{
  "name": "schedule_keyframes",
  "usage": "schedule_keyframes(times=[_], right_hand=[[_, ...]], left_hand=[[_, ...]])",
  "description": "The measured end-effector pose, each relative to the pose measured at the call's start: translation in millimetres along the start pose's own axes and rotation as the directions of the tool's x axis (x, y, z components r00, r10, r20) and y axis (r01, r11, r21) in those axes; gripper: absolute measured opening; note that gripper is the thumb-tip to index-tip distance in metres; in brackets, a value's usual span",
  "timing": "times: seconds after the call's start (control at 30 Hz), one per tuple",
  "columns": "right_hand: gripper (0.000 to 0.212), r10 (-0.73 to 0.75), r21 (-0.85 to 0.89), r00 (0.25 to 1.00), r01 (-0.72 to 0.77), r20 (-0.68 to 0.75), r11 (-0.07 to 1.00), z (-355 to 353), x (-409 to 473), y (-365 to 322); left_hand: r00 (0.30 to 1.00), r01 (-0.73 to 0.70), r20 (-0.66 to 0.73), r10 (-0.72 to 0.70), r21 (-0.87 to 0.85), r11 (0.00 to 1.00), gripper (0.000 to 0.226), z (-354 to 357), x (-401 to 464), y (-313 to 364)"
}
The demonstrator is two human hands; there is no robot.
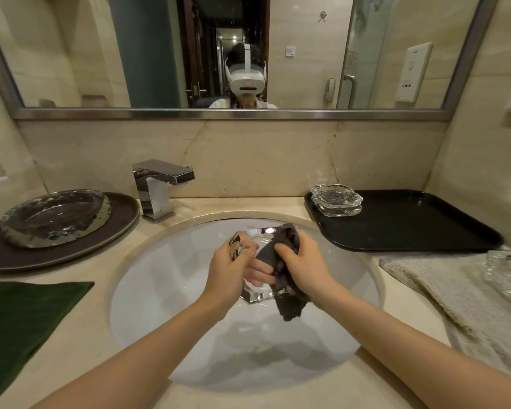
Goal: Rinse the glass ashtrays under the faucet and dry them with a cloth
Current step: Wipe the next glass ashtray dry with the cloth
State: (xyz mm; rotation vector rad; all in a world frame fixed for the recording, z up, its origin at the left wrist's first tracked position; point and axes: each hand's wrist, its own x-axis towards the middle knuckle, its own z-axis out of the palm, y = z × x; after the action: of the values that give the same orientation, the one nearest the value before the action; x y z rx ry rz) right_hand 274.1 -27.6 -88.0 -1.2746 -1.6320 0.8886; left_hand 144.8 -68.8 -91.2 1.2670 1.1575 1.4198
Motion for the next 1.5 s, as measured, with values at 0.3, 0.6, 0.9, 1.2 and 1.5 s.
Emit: schedule_keyframes(times=[0.3, 0.6, 0.9, 1.2, 1.5], right_hand=[[0.022, 0.197, 0.607, 0.914, -0.385, 0.354, 0.695, -15.1, -11.6, -14.3], [0.050, 0.152, 0.664, 0.806, -0.564, 0.572, 0.491, -19.4, -13.0, -13.9], [0.036, 0.049, -0.218, 0.998, -0.037, 0.049, 0.975, -17.7, -2.2, -13.6], [0.024, -0.624, -0.393, 0.780, 0.557, -0.055, 0.731, 7.4, -23.9, -5.3], [0.043, -0.495, -0.338, 0.755, 0.643, 0.430, 0.687, 1.6, -25.9, -13.0]], left_hand=[[0.993, -0.095, -0.074, 0.097, 0.021, 0.995, 0.016, 2.4, -1.2, 3.9], [0.998, 0.030, -0.045, -0.039, -0.182, 0.983, 0.026, 0.2, 1.1, 3.5], [0.991, 0.029, -0.125, -0.049, -0.154, 0.988, 0.015, -0.9, 3.4, 5.3], [0.983, 0.089, -0.141, -0.115, -0.177, 0.980, 0.013, 2.6, 8.9, 0.3], [0.969, 0.033, -0.241, -0.049, -0.070, 0.997, 0.021, -8.4, 12.5, 4.0]])
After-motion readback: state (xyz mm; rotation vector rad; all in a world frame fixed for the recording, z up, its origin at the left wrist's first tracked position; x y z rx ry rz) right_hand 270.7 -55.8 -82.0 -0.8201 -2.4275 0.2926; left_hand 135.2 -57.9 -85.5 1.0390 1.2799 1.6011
